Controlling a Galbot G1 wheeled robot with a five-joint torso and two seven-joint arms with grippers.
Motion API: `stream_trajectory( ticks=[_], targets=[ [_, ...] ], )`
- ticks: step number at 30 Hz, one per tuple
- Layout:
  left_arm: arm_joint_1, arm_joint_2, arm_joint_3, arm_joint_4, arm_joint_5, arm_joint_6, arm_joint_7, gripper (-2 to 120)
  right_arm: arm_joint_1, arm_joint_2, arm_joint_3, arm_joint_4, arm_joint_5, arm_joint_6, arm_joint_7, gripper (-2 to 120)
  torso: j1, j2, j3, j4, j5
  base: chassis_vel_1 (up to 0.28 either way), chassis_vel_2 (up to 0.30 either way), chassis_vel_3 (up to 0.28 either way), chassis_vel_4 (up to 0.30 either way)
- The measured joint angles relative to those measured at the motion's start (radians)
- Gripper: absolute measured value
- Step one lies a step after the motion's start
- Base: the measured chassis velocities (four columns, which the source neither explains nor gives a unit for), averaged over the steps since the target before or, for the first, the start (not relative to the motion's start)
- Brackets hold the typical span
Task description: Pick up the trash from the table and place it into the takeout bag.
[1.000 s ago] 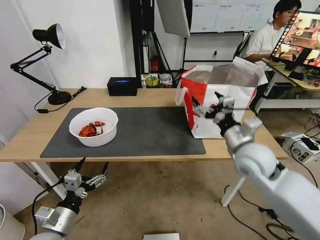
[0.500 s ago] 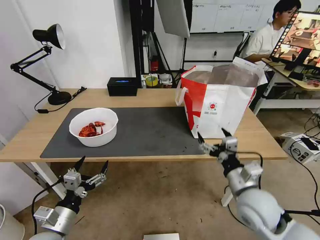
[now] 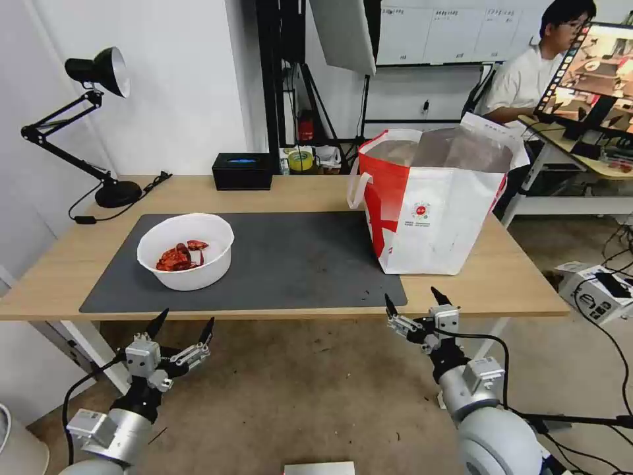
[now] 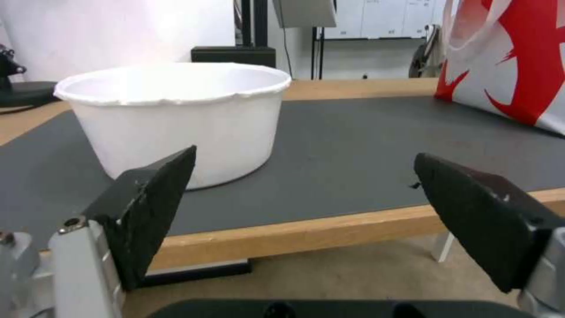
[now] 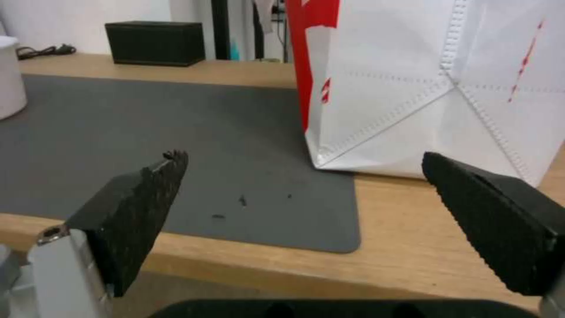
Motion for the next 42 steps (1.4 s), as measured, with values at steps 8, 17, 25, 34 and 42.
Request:
stream_trajectory(
  ticks=[8,17,25,34,42],
  targets=[
    [-0.007,0.019,-0.015,0.007,-0.023,0.0,0.0,100,-0.008,0.003,-0.008,0.003,0.0,-0.009,-0.014,100,0.0,0.0,0.0,-0.0001,-0.0001,0.0,0.0,0.0,0.0],
    [-0.039,0.082,-0.073,-0.007,-0.105,0.033,-0.026,100,-0.006,0.003,-0.008,0.004,0.002,-0.01,-0.015,100,0.0,0.0,0.0,0.0002,-0.0002,0.0,0.0,0.0,0.0],
    [-0.095,0.287,-0.163,-0.019,-0.283,0.128,-0.114,100,-0.006,0.003,-0.009,0.004,0.002,-0.011,-0.015,100,0.0,0.0,0.0,-0.0001,0.0,0.0,0.0,0.0,0.0],
    [-0.268,0.574,-0.145,0.058,-0.649,0.392,-0.229,100,-0.005,0.003,-0.008,0.005,0.003,-0.011,-0.015,100,0.0,0.0,0.0,-0.0003,-0.0002,0.0,0.0,0.0,0.0],
    [-0.489,0.737,-0.048,0.251,-0.936,0.623,-0.3,100,-0.005,0.003,-0.008,0.005,0.003,-0.011,-0.015,100,0.0,0.0,0.0,-0.0003,-0.0002,0.0,0.0,0.0,0.0]
  ],
)
